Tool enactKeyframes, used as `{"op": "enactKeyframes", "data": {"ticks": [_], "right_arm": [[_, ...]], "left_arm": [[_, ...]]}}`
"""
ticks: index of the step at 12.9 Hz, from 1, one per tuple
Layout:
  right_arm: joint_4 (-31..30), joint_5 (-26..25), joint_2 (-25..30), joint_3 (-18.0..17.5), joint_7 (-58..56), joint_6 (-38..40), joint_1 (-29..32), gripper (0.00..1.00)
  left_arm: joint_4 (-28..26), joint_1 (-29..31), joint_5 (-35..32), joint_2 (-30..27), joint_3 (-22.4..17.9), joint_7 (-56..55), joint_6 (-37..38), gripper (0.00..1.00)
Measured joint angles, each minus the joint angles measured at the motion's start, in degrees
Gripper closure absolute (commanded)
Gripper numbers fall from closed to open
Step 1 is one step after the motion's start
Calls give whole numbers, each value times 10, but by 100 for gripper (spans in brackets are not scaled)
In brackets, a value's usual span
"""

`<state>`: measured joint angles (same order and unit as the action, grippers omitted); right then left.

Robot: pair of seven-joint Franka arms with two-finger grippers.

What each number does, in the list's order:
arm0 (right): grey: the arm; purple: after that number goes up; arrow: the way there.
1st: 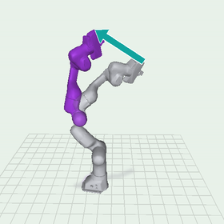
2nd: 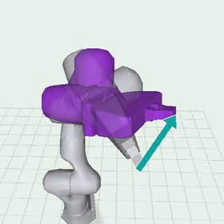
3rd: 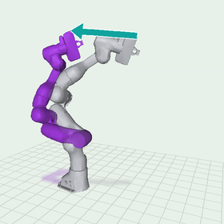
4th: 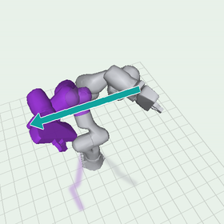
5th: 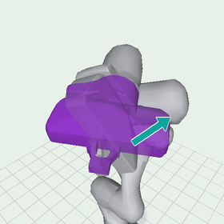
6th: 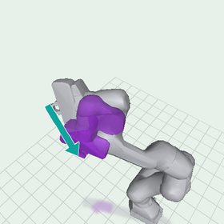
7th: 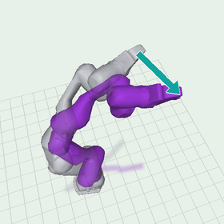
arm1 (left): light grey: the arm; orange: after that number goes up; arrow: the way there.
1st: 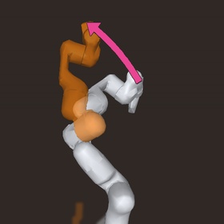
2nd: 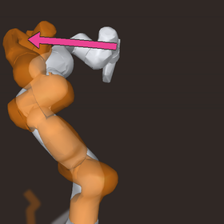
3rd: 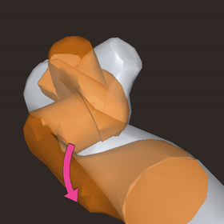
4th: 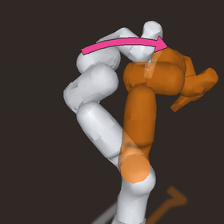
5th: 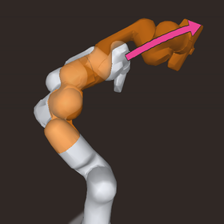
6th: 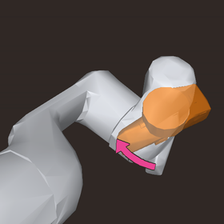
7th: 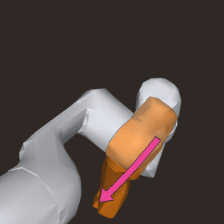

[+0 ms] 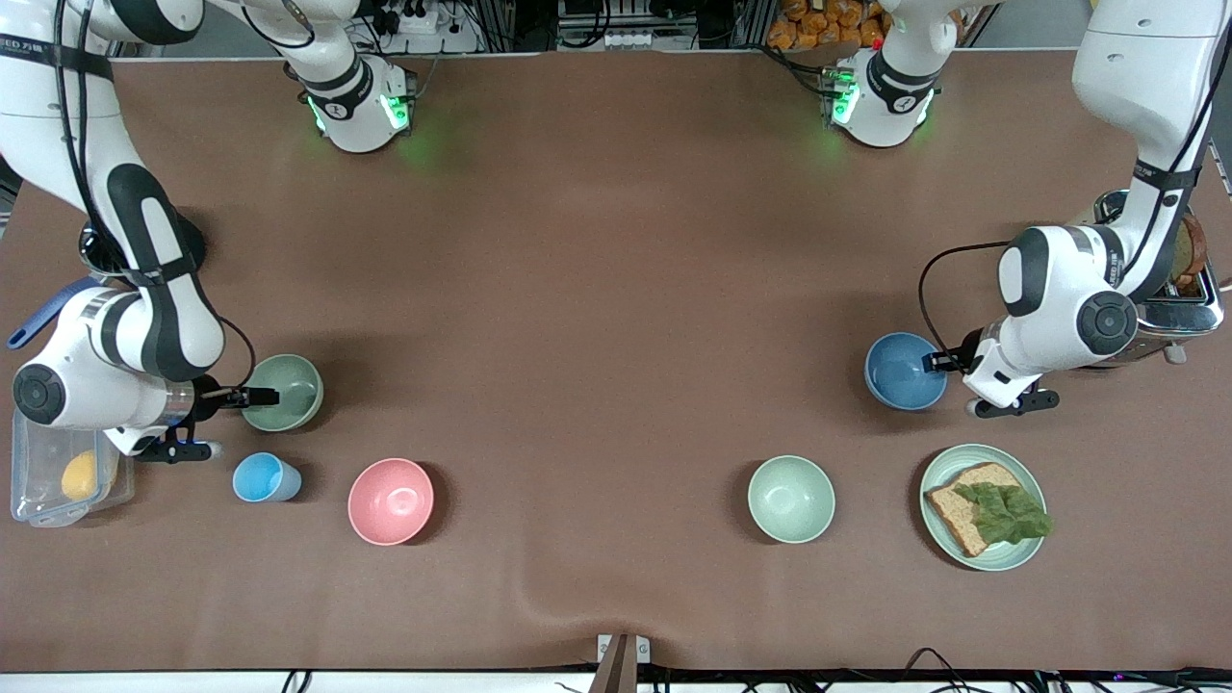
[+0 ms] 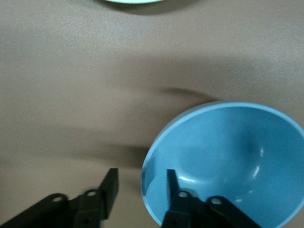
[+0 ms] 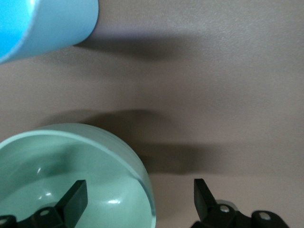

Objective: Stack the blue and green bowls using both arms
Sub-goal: 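Grip the green bowl with the right gripper while the left grips the blue bowl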

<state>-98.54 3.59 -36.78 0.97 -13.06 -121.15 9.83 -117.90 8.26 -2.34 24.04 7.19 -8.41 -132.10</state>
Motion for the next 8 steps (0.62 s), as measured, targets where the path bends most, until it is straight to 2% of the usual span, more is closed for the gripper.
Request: {"op": "enactKeyframes", "data": {"ticks": [1, 2, 8], "right_arm": [[0, 0, 0, -1, 0, 0, 0, 95], [0, 0, 0, -2, 0, 0, 0, 100], [3, 0, 0, -7, -7, 1, 0, 100]], "left_arm": [[0, 0, 0, 2, 0, 0, -1, 100], [0, 0, 0, 3, 0, 0, -2, 100], [9, -8, 0, 0, 4, 0, -2, 100]]}}
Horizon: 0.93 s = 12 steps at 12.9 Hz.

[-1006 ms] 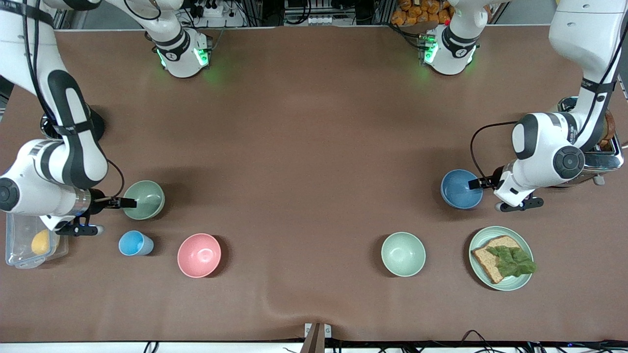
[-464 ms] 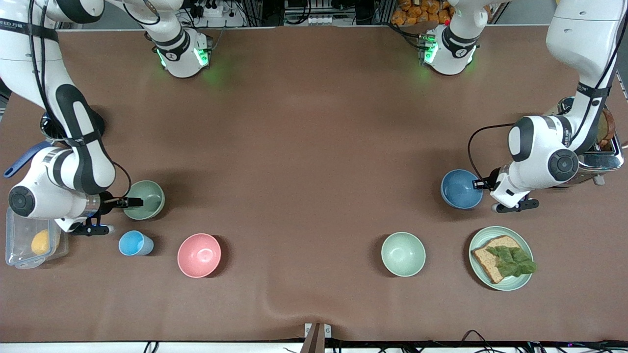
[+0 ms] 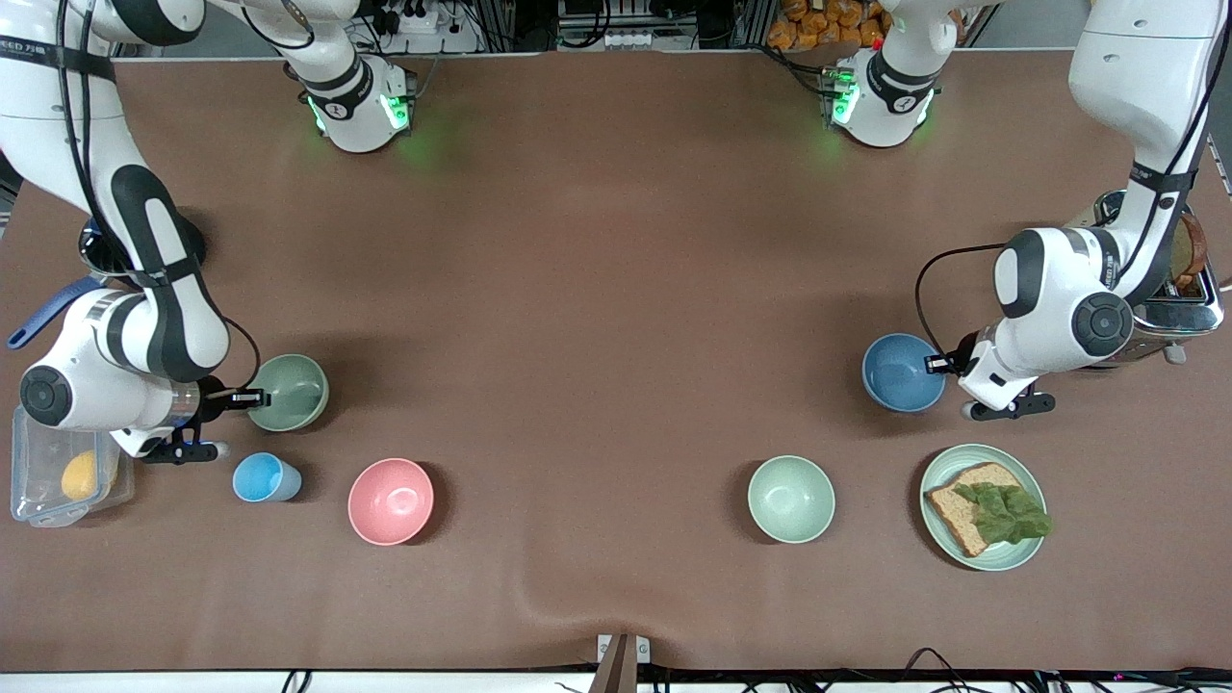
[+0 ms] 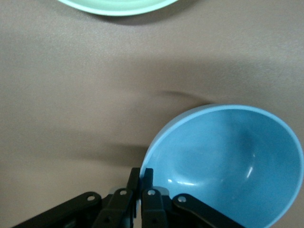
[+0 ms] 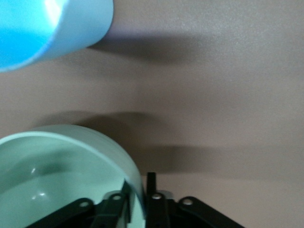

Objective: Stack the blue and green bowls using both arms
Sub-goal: 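Grip the green bowl with the right gripper while the left grips the blue bowl, then carry the green bowl mid-table with the right gripper while the left carries the blue bowl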

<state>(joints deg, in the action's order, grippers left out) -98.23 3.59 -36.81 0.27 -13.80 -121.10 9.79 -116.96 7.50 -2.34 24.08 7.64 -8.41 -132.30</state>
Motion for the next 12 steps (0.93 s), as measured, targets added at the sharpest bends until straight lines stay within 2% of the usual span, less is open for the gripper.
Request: {"op": "enactKeyframes", "data": {"ticks": [3, 7, 12], "right_arm": [[11, 1, 6, -8, -3, 4, 0, 100], [25, 1, 44, -23, -3, 22, 0, 100], [27, 1, 114, -95, -3, 54, -7, 100]], "left_arm": [[8, -1, 0, -5, 21, -12, -1, 100], [16, -3, 0, -51, 40, -20, 15, 100], [57, -2, 0, -115, 73, -20, 102, 100]]}}
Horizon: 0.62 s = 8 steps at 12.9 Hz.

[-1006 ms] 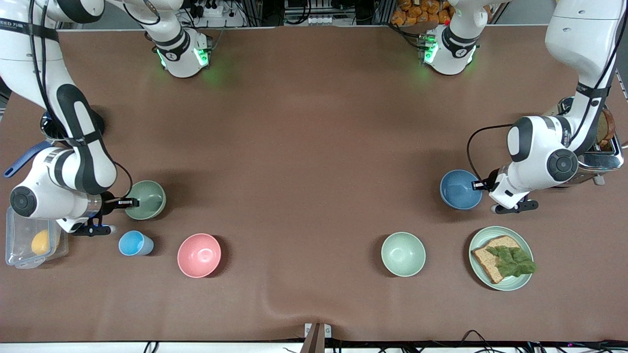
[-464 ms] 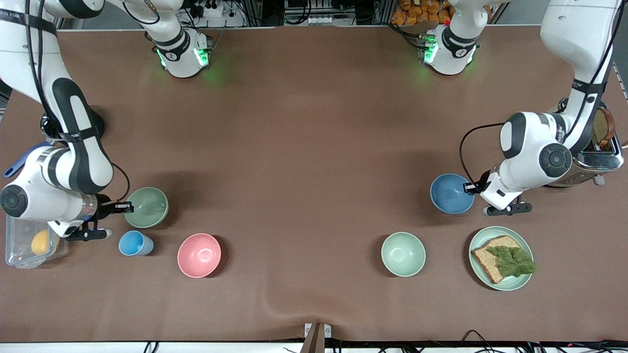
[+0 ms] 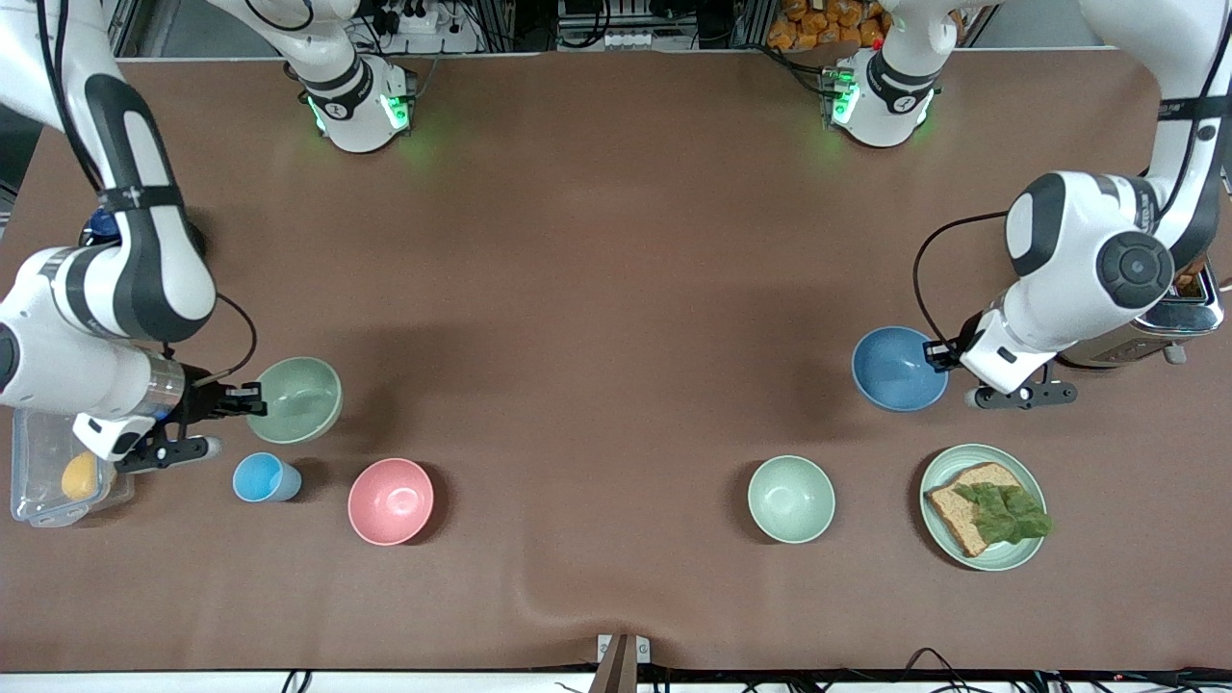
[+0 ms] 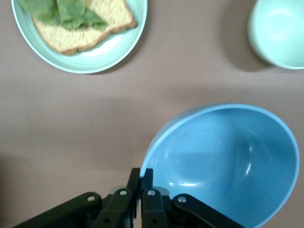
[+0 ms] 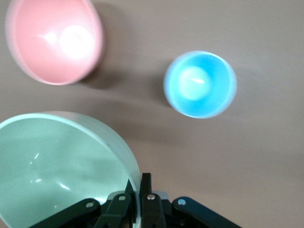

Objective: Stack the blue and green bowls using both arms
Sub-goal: 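Carry the green bowl mid-table with the right gripper while the left carries the blue bowl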

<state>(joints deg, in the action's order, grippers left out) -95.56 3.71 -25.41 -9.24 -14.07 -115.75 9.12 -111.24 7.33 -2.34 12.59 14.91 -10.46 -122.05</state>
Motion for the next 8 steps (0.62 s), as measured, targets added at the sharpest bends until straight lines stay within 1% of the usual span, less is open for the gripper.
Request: {"op": "enactKeyframes", "data": {"ticks": [2, 3, 5, 8], "right_arm": [[-1, 5, 0, -40, 1, -9, -5, 100], [-3, 10, -4, -52, 1, -23, -17, 100], [-8, 19, -20, -59, 7, -68, -70, 100], [-14, 20, -67, -61, 92, -162, -168, 100]], "left_arm": [[24, -1, 0, -14, 24, -14, 33, 100], [35, -2, 0, -16, 33, -26, 45, 100], [46, -2, 0, -16, 51, -56, 55, 100], [50, -4, 0, -11, 75, -96, 55, 100]]}}
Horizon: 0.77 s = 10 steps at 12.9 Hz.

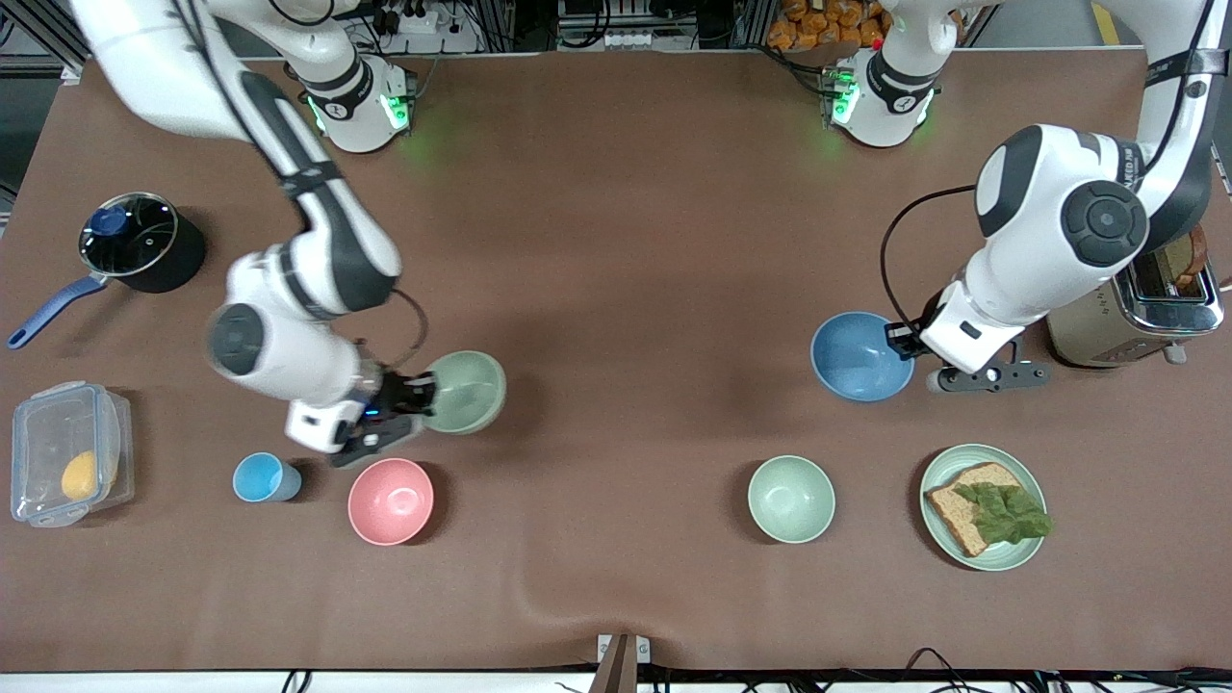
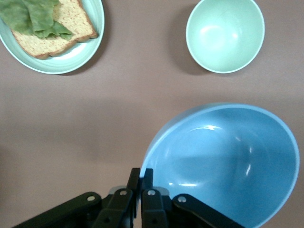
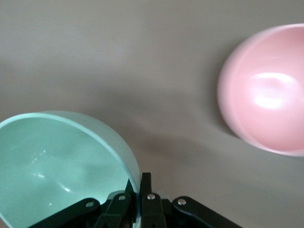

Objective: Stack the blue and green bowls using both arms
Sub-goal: 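Carry the green bowl mid-table with the right gripper while the left carries the blue bowl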

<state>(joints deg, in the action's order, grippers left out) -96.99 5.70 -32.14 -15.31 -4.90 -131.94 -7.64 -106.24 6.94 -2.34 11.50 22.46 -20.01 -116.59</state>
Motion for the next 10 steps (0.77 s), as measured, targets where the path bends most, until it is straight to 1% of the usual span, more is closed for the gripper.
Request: {"op": "enactKeyframes", "data": {"ticks": [2, 4, 7, 10], "right_arm": [[2, 0, -28, 0, 75, -41, -59, 100], [15, 0, -49, 0, 146, -52, -103, 100], [36, 0, -84, 1, 209, -79, -131, 100], [60, 0, -128, 1, 237, -124, -156, 100]], "left_arm": [[10, -6, 0, 7, 11, -20, 0, 100], [21, -28, 0, 16, 13, -62, 0, 100], [41, -67, 0, 37, 14, -130, 0, 100], [48, -90, 0, 57, 15, -184, 0, 100]]}}
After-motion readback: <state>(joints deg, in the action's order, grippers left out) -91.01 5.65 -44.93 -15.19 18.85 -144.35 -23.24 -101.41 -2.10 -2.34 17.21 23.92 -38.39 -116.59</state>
